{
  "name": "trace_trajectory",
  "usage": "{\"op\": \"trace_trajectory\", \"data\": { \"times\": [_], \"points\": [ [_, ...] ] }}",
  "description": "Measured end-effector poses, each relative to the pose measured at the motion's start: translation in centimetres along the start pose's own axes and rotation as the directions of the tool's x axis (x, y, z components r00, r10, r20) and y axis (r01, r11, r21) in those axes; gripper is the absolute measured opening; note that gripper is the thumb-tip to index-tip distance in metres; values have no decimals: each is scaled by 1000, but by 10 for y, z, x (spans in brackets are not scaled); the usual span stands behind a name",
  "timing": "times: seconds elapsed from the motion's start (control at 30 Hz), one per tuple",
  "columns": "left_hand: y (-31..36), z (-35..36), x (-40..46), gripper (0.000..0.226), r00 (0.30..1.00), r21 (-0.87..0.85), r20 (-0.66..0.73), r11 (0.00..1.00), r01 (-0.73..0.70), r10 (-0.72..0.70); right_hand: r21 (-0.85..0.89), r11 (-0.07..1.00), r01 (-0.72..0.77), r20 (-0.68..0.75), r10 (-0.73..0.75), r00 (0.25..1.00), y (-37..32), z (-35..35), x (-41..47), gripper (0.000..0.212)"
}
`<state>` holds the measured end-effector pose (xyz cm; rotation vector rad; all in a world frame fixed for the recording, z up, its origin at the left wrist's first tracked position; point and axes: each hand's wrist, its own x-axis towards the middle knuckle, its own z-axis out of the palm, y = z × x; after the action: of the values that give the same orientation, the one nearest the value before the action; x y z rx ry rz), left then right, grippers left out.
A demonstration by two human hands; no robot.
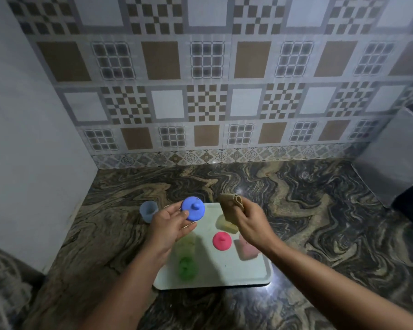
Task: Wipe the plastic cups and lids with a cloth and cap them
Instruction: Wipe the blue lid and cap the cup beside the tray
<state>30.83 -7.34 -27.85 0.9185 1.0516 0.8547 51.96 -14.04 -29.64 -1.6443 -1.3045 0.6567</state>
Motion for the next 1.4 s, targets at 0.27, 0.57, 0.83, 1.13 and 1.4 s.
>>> {"op": "trace_trajectory", "data": {
  "times": [0.27,0.57,0.83,1.13,1.4],
  "points": [
    [-9,-3,-3,21,956,286,54,913,-292,289,-7,1000,22,-54,-22,998,-42,53,-3,39],
    [1,-20,-3,28,896,462,176,769,-441,408,-84,995,49,-117,-59,991,-60,69,-10,36],
    [8,-33,-6,37,869,522,247,697,-491,428,-1,1000,-17,-160,17,987,-62,84,-5,34],
    [11,-55,-5,34,823,464,355,681,-567,443,55,996,68,-256,-51,965,-59,98,-31,32],
    [1,-77,-4,39,811,427,289,689,-585,509,7,1000,14,-284,-11,959,-83,126,-47,32]
  ]
}}
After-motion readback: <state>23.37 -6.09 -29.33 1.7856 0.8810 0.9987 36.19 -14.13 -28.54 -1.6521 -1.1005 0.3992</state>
